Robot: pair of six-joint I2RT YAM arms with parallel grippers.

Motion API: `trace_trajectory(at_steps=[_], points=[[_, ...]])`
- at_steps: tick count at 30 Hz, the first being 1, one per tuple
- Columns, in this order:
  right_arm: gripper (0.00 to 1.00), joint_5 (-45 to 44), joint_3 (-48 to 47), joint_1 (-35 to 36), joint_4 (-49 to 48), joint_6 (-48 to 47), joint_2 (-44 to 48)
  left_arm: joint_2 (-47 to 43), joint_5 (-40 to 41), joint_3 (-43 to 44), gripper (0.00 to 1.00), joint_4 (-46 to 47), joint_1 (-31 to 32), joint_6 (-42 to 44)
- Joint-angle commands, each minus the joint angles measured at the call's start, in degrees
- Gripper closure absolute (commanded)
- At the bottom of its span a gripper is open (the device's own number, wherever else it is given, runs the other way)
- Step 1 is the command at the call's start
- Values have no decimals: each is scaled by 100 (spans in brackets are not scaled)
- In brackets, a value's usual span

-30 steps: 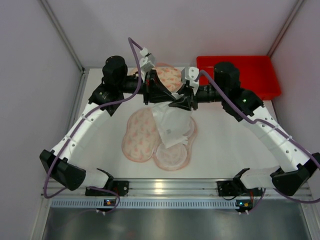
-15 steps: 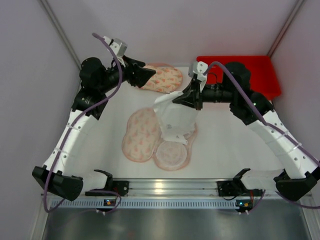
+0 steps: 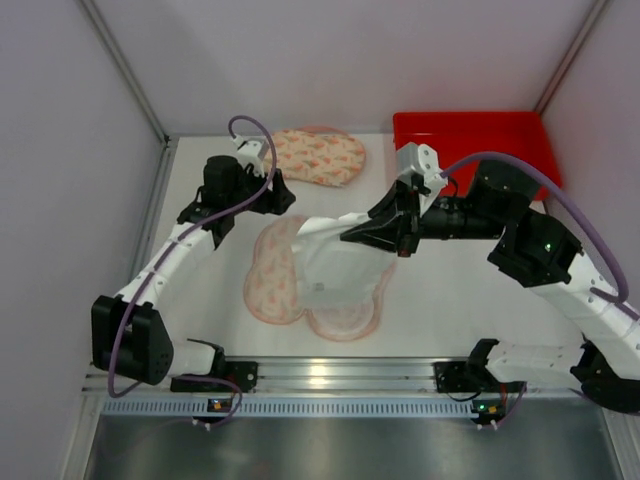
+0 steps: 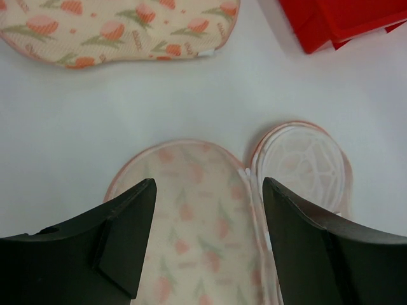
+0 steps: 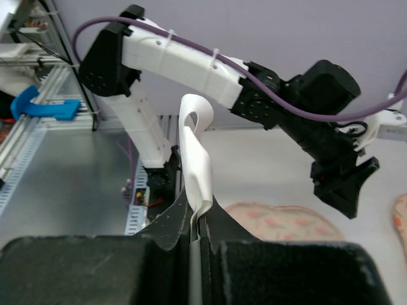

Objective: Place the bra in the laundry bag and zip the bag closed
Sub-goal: Place the bra in the laundry bag.

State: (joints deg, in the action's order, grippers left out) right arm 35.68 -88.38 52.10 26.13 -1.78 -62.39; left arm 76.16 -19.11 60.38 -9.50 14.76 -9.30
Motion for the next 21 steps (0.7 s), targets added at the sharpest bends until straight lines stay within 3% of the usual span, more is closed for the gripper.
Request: trace_trajectory(at_steps=[1, 13, 21], points=[[100, -439, -276, 432, -257, 599, 139, -40, 373, -149, 26, 194, 0, 95], [100, -123, 30, 661, -1259, 2637, -45, -40, 408, -457, 26, 194, 0, 271], [100, -193, 716, 802, -1567, 2710, 227, 171, 373, -396, 26, 203, 0, 447]])
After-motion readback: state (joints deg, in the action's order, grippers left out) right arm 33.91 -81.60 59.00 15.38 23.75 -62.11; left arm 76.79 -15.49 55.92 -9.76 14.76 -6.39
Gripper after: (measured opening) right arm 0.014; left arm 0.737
